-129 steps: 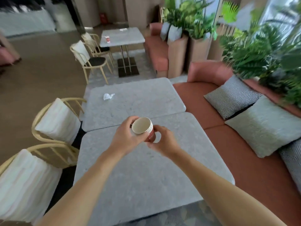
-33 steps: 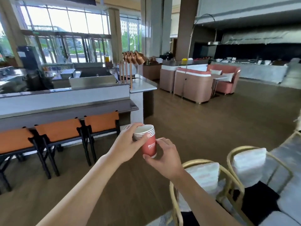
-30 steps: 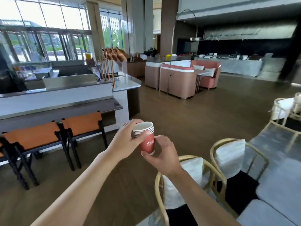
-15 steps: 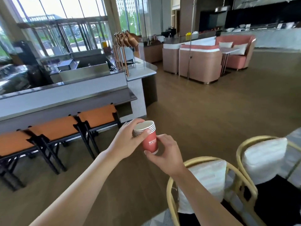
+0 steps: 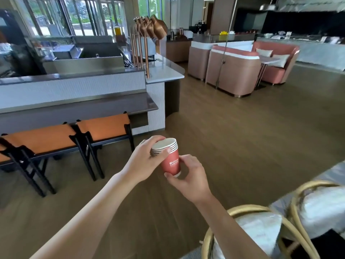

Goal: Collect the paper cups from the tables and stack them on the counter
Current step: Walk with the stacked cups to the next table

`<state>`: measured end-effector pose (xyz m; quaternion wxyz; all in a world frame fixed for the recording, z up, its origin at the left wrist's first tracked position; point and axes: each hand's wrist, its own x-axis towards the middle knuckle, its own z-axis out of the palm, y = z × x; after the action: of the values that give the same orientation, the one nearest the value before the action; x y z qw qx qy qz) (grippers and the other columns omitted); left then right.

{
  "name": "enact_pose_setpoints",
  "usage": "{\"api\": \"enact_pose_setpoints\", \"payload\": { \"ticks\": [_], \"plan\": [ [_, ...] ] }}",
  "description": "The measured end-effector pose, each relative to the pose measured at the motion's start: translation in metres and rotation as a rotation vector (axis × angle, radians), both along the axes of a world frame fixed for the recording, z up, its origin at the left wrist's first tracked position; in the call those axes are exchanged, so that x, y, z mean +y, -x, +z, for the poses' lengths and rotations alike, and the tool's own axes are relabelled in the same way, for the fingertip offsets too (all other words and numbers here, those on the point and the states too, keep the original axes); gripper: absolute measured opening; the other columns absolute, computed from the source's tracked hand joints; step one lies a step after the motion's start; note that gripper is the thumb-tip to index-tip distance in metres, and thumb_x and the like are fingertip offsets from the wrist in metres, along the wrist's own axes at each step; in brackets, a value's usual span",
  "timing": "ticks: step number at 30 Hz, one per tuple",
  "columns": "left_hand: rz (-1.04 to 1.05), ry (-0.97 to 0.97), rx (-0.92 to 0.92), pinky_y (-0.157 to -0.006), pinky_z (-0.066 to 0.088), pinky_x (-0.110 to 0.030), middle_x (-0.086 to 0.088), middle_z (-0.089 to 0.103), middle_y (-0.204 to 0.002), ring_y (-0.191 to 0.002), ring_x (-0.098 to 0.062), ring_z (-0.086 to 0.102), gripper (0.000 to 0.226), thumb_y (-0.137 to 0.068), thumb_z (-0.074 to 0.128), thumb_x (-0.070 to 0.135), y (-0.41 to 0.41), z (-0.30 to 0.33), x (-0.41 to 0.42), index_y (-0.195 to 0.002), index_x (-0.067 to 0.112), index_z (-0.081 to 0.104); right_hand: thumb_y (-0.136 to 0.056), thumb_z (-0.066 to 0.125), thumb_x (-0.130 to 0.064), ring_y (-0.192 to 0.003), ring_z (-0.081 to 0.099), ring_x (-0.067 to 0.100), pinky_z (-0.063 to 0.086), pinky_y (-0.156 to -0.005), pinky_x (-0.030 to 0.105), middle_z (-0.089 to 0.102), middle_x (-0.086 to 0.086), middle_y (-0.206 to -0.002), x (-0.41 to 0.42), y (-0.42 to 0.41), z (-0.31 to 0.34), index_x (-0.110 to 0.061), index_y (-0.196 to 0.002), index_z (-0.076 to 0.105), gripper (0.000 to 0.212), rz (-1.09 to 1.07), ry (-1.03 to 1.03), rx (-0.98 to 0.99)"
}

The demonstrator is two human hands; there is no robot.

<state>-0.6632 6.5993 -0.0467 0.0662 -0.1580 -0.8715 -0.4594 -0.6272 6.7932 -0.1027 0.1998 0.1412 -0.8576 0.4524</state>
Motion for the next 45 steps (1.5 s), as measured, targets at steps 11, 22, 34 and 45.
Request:
{"api": "enact_pose_setpoints", "payload": {
  "ticks": [11,22,34,45],
  "plan": [
    [-0.082,-0.228,-0.063,-0.091,0.064,-0.041,0.018,0.068,-0.122,-0.116,-0.006,0.065,0.051,-0.082,0.064,0.071,0.159,0.003,-0.066,-0.127,0.046,0.063,-0.074,0.085,-0.052,-0.099,0.063,0.007,0.048,-0.086,0.016,0.065,-0.022,-0.099,-0.068,0.142,0.025,-0.039,-0.105,0.063,0.040,-0.085,-0.054,-0.002],
    [-0.029,-0.276,-0.042,-0.091,0.064,-0.038,0.033,0.062,-0.120,-0.119,-0.001,0.060,0.042,-0.080,0.067,0.072,0.248,0.004,-0.091,-0.119,0.061,0.059,-0.071,0.083,-0.055,-0.100,0.063,0.005,0.050,-0.088,0.020,0.063,-0.026,-0.101,-0.090,0.249,0.030,-0.045,-0.109,0.059,0.046,-0.036,-0.111,-0.027],
    [0.118,-0.166,0.059,-0.093,0.062,-0.051,0.005,0.068,-0.127,-0.119,-0.023,0.064,0.037,-0.097,0.073,0.047,0.368,0.040,-0.040,-0.130,0.032,0.062,-0.072,0.082,-0.058,-0.108,0.060,0.003,0.054,-0.094,0.026,0.065,-0.024,-0.106,-0.044,0.400,0.042,-0.036,-0.114,0.069,0.049,0.131,0.013,0.028],
    [0.078,-0.107,0.062,-0.090,0.064,-0.049,0.006,0.066,-0.126,-0.118,-0.020,0.063,0.032,-0.101,0.073,0.033,0.478,0.041,0.103,-0.131,0.034,0.061,-0.069,0.084,-0.055,-0.105,0.061,0.003,0.051,-0.091,0.020,0.065,-0.025,-0.102,0.096,0.500,0.040,-0.032,-0.109,0.072,0.048,0.057,0.044,0.046]
  ]
}}
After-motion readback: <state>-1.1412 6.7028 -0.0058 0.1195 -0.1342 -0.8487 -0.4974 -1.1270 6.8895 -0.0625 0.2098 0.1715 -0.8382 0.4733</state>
